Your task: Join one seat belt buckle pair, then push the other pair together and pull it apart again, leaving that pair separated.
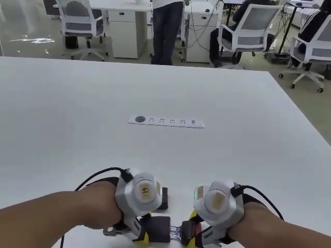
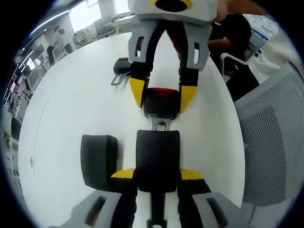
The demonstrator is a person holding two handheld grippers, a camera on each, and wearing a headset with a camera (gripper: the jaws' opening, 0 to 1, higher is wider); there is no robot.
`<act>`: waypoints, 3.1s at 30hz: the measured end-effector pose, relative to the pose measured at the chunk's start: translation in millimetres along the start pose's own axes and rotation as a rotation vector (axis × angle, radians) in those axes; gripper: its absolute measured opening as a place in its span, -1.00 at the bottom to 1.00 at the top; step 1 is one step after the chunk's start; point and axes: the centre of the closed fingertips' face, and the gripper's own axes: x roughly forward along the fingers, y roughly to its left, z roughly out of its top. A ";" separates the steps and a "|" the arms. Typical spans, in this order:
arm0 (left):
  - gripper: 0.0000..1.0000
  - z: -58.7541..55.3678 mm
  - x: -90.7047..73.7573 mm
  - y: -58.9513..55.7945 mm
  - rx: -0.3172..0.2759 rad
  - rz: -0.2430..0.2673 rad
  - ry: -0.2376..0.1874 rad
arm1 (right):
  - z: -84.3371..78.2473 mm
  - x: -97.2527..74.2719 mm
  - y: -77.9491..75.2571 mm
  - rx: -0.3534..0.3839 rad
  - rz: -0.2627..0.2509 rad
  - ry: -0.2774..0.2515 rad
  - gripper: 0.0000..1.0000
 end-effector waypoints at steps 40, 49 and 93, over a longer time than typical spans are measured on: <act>-0.38 -3.2 -3.9 -0.2 0.001 0.004 -0.031 | 16.4 9.7 0.9 -0.023 0.010 -0.028 -0.39; -0.38 -5.4 -3.1 -1.1 -0.008 0.002 -0.031 | 16.6 8.3 2.9 -0.030 0.011 -0.028 -0.39; -0.18 -3.6 -32.4 13.5 -0.116 0.052 -0.125 | 19.2 -13.1 -3.1 0.036 -0.025 -0.074 -0.26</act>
